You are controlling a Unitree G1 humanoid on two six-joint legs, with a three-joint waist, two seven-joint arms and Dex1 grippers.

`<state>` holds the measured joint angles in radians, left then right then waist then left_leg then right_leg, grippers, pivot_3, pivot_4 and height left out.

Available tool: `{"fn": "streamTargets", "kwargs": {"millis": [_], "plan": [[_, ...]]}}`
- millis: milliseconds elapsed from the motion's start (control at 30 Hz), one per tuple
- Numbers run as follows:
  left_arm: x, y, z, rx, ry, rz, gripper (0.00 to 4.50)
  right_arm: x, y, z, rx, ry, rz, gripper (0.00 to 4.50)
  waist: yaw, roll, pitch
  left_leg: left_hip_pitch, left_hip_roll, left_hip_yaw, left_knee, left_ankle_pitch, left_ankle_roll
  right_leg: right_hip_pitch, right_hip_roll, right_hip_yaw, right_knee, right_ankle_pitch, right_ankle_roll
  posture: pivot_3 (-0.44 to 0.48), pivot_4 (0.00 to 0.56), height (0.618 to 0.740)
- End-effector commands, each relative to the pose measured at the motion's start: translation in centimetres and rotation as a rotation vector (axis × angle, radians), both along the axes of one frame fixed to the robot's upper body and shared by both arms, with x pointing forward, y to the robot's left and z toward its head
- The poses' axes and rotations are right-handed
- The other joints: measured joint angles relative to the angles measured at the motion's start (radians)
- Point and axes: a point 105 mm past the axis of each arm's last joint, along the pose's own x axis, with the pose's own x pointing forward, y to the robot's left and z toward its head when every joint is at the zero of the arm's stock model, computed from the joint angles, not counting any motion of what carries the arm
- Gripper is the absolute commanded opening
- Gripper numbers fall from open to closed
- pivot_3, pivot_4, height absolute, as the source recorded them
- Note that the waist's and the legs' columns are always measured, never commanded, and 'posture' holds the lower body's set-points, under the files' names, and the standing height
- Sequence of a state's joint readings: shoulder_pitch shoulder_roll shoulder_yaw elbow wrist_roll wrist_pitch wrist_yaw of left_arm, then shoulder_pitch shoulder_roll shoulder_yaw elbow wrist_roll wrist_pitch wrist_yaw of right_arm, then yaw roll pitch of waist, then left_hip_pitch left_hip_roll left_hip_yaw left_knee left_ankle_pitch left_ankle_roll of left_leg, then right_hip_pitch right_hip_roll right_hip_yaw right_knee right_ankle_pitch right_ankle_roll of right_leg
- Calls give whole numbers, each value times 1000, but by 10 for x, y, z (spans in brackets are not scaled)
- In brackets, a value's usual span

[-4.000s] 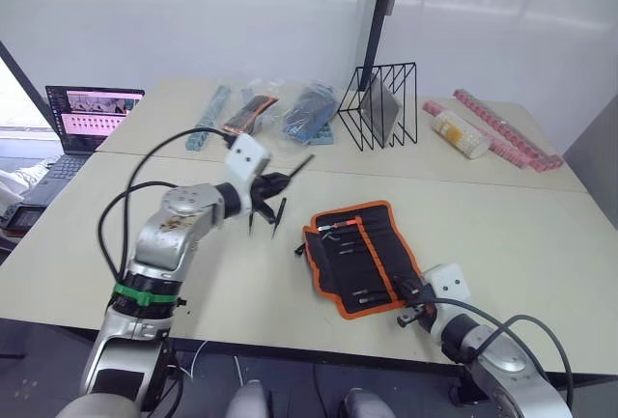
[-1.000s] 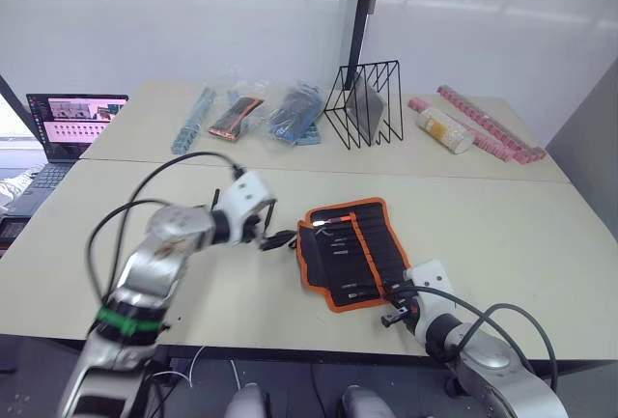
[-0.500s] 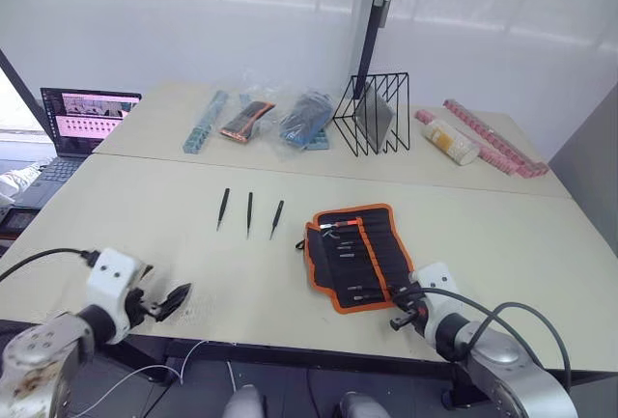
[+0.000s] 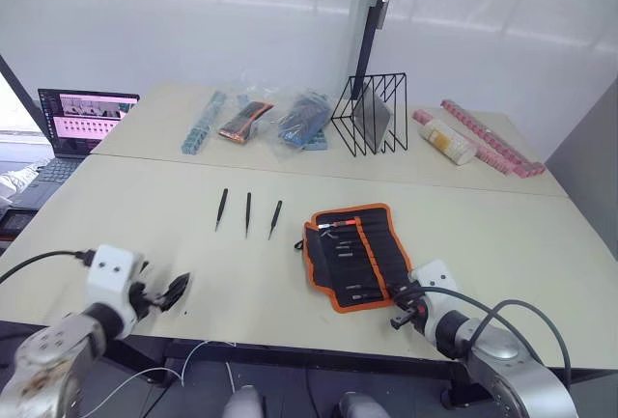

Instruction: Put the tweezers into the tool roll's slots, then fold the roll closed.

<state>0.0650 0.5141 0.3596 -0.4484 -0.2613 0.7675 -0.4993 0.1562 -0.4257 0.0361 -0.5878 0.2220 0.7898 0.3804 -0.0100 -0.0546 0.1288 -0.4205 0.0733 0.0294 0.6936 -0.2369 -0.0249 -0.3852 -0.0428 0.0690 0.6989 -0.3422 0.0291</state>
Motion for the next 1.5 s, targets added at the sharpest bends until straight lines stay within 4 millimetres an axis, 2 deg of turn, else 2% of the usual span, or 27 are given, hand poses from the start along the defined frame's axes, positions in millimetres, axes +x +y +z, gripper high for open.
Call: {"fn": "streamTargets", "kwargs": {"millis": [33,167,267,400,500,633,867,900,1033,1133,1200,1300,1367,1433,1500], "plan": [[29,-7,-8,51,12,21,4492,-4,-4,-28,-15,122,-37,0,-5,0,0,0,0,0,0,0,0,0,0,0,0,0,0,0,150,684],[66,-15,-15,66,25,70,4492,1,-3,-22,-3,103,-45,0,-11,-1,-1,-2,0,0,0,0,0,1,2,1,1,0,0,0,150,684],[89,-21,-29,85,80,117,4492,6,-2,-16,-3,88,-39,0,-5,0,-1,-1,-1,-1,0,0,0,1,2,1,1,1,1,0,150,684],[107,-37,-41,43,124,125,4492,11,0,-9,-5,69,-35,0,-2,2,-5,3,-4,-1,0,1,1,3,1,1,1,1,2,0,150,684],[108,-47,-47,1,144,118,3719,11,-1,-6,-9,62,-36,0,-2,9,-7,4,-5,-1,0,0,1,6,0,2,0,1,3,0,150,684],[104,-56,-52,-10,165,92,2370,10,-4,-5,-14,58,-40,0,-2,11,-7,7,-5,-2,-1,0,1,14,0,2,0,1,4,0,150,684],[106,-41,-46,12,139,143,63,7,-4,-6,-17,61,-48,0,-2,12,-7,7,-6,-2,-2,0,1,14,0,2,-2,0,4,0,150,684],[106,-40,-44,18,132,146,12,7,-4,-6,-17,61,-48,0,-2,12,-7,6,-6,-2,-2,0,1,14,-1,2,-3,0,4,0,150,684],[109,-34,-21,57,25,127,12,8,-2,-8,-18,65,-50,0,-3,13,-5,7,-5,-2,-3,0,1,14,-1,2,-3,0,4,0,150,684],[106,-33,21,117,-126,61,12,9,-2,-8,-21,68,-53,0,-9,11,-2,5,-5,-2,-4,0,1,12,0,2,-4,0,4,0,150,684],[102,-37,42,126,-185,10,12,9,-2,-9,-23,69,-53,0,-8,9,0,3,-5,-2,-7,0,1,8,0,2,-4,0,4,0,150,684],[93,-61,74,63,-256,-153,12,11,-1,-9,-26,69,-53,0,-5,6,0,-5,-5,-2,-7,1,-1,0,0,2,-4,1,3,0,150,684],[84,-81,86,12,-241,-295,12,12,-2,-9,-27,67,-55,0,-4,5,1,-5,-6,-2,-7,2,-1,0,-1,2,-4,1,4,0,150,684],[66,-108,83,-5,-157,-497,12,12,-3,-9,-29,67,-56,0,-7,5,2,-5,-5,-2,-7,2,-1,0,-1,2,-4,1,4,0,150,684],[55,-126,77,-25,-79,-609,12,11,-3,-10,-30,69,-54,0,-8,7,2,-4,-5,-1,-8,2,-1,0,-1,2,-4,1,4,0,150,684]]}}
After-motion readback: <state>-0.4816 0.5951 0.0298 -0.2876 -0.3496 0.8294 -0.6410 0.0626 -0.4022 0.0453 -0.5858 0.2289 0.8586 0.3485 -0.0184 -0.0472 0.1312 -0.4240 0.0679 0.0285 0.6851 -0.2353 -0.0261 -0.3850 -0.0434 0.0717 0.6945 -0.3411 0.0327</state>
